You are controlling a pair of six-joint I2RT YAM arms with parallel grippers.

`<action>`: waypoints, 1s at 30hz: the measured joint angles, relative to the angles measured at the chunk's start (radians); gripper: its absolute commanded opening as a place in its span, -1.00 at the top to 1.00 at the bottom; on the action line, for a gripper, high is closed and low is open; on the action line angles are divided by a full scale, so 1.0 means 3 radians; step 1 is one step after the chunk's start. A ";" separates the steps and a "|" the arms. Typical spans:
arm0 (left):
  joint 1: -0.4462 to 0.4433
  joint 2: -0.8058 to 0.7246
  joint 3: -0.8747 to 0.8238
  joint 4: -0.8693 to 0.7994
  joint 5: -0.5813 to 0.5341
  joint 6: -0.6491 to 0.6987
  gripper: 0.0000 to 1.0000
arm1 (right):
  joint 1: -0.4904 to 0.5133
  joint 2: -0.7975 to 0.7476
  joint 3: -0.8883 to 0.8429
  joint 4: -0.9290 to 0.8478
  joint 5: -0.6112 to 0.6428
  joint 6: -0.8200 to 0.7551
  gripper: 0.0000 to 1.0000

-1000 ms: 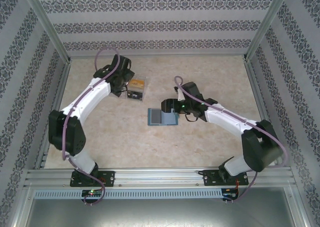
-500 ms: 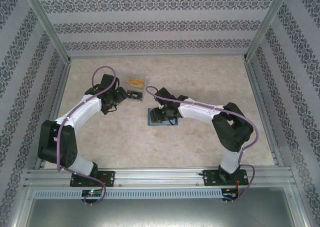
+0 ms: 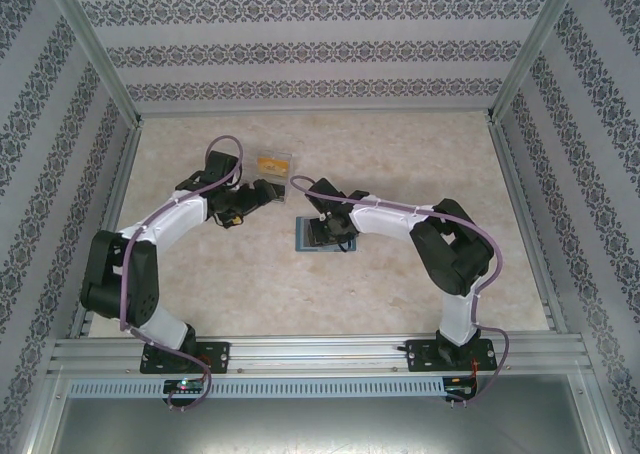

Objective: Take the credit cards out of the card holder

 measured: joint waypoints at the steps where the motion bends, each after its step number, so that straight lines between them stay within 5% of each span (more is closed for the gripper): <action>1: -0.0004 0.0042 0.0000 0.0028 0.0098 0.0008 -0.84 | -0.0009 0.0000 -0.0004 0.0001 -0.0006 0.0000 0.26; 11: -0.0234 0.0371 0.0033 0.0350 0.0820 -0.0034 -0.39 | -0.0111 -0.0024 -0.0125 0.0148 -0.0158 0.0027 0.41; 20: -0.0487 0.0724 0.0252 0.0506 0.1036 -0.0111 0.10 | -0.0161 -0.0062 -0.0209 0.0257 -0.0263 0.0061 0.47; 30: -0.0573 0.0993 0.0487 0.0454 0.1040 -0.0123 0.19 | -0.0174 -0.0076 -0.0243 0.0301 -0.0287 0.0062 0.47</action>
